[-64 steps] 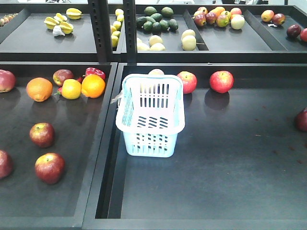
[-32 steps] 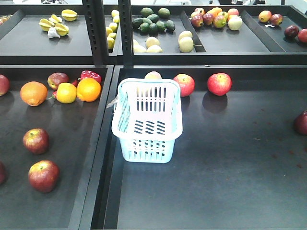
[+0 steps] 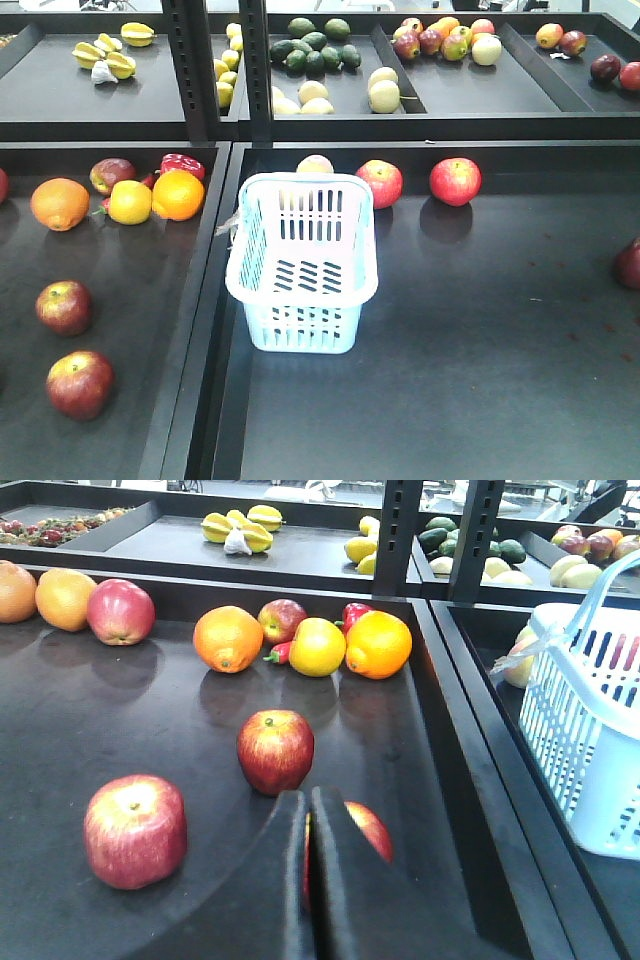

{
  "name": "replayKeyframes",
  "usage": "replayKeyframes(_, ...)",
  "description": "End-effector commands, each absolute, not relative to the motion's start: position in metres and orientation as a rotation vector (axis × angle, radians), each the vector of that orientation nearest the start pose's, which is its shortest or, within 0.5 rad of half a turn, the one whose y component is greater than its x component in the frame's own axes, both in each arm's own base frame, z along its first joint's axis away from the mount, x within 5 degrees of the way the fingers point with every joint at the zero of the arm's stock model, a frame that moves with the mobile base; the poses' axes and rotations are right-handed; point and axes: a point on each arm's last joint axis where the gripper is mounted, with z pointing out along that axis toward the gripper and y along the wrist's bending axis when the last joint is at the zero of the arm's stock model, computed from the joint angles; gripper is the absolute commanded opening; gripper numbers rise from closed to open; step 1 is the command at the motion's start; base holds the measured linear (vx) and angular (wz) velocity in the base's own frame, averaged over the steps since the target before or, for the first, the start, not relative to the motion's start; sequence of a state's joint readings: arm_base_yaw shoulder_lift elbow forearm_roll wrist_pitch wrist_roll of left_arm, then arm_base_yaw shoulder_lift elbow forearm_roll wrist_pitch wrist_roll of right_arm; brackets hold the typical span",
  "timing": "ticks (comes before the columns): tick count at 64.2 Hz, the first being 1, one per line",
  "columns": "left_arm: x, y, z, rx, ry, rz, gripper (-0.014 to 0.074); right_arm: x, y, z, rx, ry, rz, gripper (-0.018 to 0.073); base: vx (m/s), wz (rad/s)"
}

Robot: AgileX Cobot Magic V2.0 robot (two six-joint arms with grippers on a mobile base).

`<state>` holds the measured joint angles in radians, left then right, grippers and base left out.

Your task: Pick three apples into basket with both arms

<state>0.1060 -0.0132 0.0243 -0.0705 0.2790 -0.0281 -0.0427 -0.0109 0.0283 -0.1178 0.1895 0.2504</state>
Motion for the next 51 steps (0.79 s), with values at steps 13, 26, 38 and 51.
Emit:
replayKeyframes(13, 0.0553, 0.0045, 0.1799, -0.177, 1.701, -0.018, -0.0006, 0.0564, -0.0040, 0.1893, 0.145, 1.613, 0.042, -0.0001, 0.05, -0.01)
replayKeyframes(26, 0.0553, 0.0045, 0.1799, -0.177, 1.701, -0.018, -0.0006, 0.0564, -0.0040, 0.1893, 0.145, 1.613, 0.042, -0.0001, 0.04, -0.01)
replayKeyframes(38, 0.0553, 0.0045, 0.1799, -0.177, 1.701, -0.018, -0.0006, 0.0564, -0.0040, 0.1893, 0.145, 1.613, 0.042, -0.0001, 0.03, -0.01)
replayKeyframes(51, 0.0553, 0.0045, 0.1799, -0.177, 1.701, -0.018, -0.0006, 0.0564, -0.0040, 0.1893, 0.145, 1.613, 0.042, -0.0001, 0.02, 0.00)
